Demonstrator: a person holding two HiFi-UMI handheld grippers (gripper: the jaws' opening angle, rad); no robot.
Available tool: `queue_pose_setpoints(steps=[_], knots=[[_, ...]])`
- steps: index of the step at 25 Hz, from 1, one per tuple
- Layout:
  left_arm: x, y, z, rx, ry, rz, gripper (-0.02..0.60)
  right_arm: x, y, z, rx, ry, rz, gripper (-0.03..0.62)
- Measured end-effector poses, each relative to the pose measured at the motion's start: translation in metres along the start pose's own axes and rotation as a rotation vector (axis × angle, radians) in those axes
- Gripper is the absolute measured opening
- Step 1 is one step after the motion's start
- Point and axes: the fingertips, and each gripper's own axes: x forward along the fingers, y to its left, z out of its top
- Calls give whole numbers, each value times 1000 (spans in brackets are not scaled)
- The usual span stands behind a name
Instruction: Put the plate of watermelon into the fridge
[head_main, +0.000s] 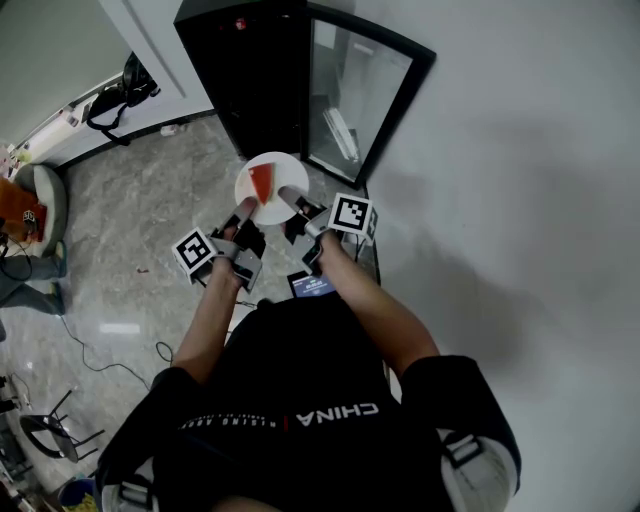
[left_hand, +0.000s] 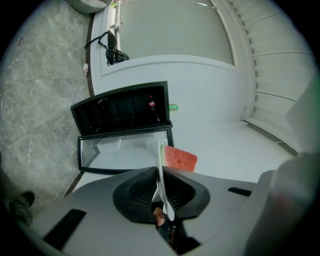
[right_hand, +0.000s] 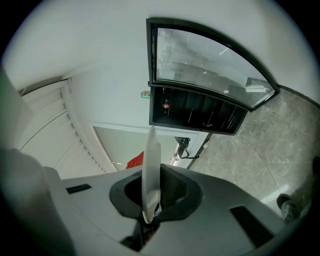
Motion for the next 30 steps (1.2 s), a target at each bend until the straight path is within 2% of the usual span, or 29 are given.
queue_pose_setpoints(steps=[13,19,24,30], knots=[[-1,-33,-7,9,-12,18,41,-10,32,2,44,48,-1,20],[0,-28,-6,12,-34,31,41,-4,26,5,26,102,2,20],[2,-20,-5,20,7,34,41,-2,19,5,19,94,-5,20],[1,-12,-4,16,71,10,41,-5,12,-1,32,26,-25,20]])
